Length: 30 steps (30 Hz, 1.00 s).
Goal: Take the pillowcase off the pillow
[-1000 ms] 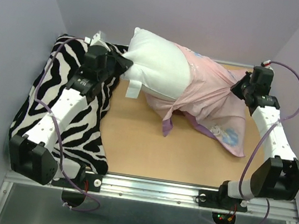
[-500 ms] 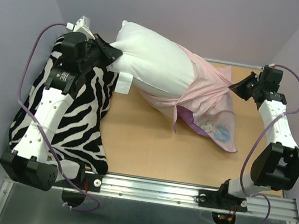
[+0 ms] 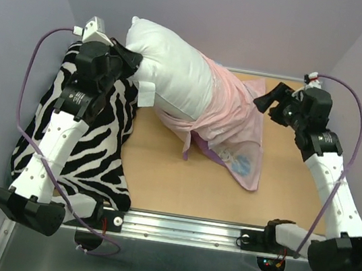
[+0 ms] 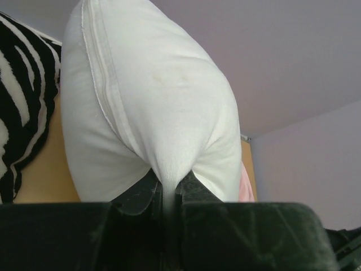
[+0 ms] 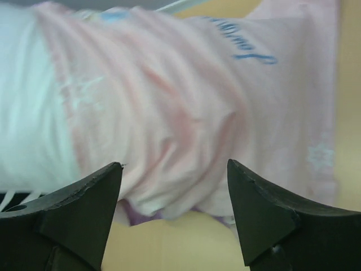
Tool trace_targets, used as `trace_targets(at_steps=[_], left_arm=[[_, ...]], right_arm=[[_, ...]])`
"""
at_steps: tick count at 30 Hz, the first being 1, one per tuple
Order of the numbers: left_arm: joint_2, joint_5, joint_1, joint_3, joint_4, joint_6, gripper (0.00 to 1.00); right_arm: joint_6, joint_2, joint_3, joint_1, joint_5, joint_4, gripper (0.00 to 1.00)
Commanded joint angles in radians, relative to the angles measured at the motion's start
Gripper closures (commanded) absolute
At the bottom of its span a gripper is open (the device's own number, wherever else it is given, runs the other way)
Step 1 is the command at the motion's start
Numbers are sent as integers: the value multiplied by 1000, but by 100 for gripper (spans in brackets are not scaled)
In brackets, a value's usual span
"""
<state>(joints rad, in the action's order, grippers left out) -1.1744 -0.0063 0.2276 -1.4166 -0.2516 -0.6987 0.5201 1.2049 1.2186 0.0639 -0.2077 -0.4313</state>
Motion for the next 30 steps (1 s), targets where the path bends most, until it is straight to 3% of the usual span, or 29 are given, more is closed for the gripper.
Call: trace_targets(at_steps=[1, 5, 8, 12, 17, 20, 25, 30], left_arm=[[1, -133, 119, -120, 184, 44, 100], [-25, -159, 182, -159, 178, 53, 100], [-48, -158, 236, -195, 172, 64, 100], [-108, -179, 303, -275, 126, 99, 100], [-157, -123, 328, -331, 80, 110, 100], [-163, -119, 346, -328, 80, 107, 100], [-174, -97, 372, -335, 81, 100, 100], [-189, -73, 395, -381, 71, 103, 100]], right_arm=[[-6, -56, -59, 218, 100, 48, 19], [-38, -27, -58, 386, 168, 123, 18], [-148, 59, 70, 570, 320, 128, 15], [-283, 110, 195, 709, 467, 137, 13], [-432, 85, 217, 778, 473, 258, 7], [-561, 101, 234, 864, 586, 322, 5], [-727, 58, 144, 913, 636, 563, 0], [-920, 111, 127, 953, 662, 666, 0]])
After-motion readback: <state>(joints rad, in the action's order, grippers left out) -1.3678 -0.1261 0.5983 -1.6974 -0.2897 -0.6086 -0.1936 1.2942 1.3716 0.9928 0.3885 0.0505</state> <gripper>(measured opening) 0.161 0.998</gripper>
